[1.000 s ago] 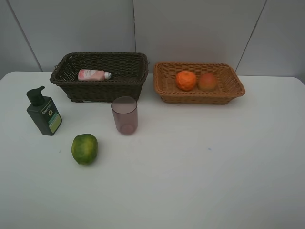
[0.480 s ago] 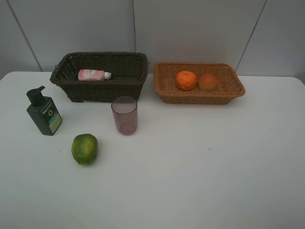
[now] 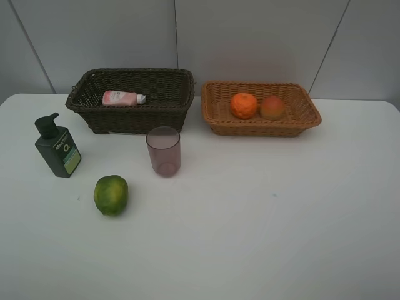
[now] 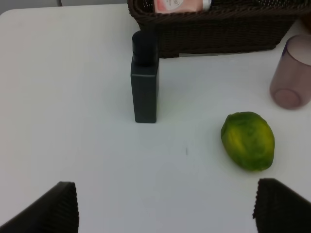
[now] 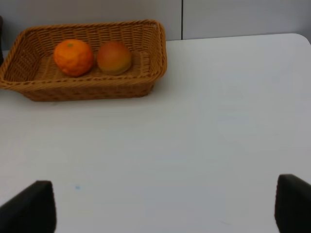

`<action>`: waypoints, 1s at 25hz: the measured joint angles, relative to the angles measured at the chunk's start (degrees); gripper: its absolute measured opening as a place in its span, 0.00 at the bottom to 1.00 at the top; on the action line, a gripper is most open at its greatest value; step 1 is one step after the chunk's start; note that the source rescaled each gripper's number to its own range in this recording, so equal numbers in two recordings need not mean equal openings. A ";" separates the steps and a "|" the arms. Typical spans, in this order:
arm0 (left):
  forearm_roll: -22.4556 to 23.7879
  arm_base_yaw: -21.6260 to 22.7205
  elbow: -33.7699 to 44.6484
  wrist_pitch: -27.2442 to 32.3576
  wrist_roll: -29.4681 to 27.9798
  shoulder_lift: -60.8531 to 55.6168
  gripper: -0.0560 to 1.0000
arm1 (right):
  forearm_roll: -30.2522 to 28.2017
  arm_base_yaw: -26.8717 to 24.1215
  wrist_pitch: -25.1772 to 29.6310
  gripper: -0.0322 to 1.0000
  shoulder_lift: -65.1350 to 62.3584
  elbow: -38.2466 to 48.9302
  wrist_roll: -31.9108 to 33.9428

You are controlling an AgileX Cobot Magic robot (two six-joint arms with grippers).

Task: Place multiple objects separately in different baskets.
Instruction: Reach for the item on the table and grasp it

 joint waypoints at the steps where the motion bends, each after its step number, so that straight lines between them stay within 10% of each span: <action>1: 0.00 0.00 0.00 0.00 0.00 0.00 0.94 | 0.00 0.00 0.00 0.96 0.00 0.00 0.00; 25: 0.00 0.00 0.00 0.00 0.00 0.00 0.94 | 0.17 2.45 0.00 0.96 0.00 0.00 0.00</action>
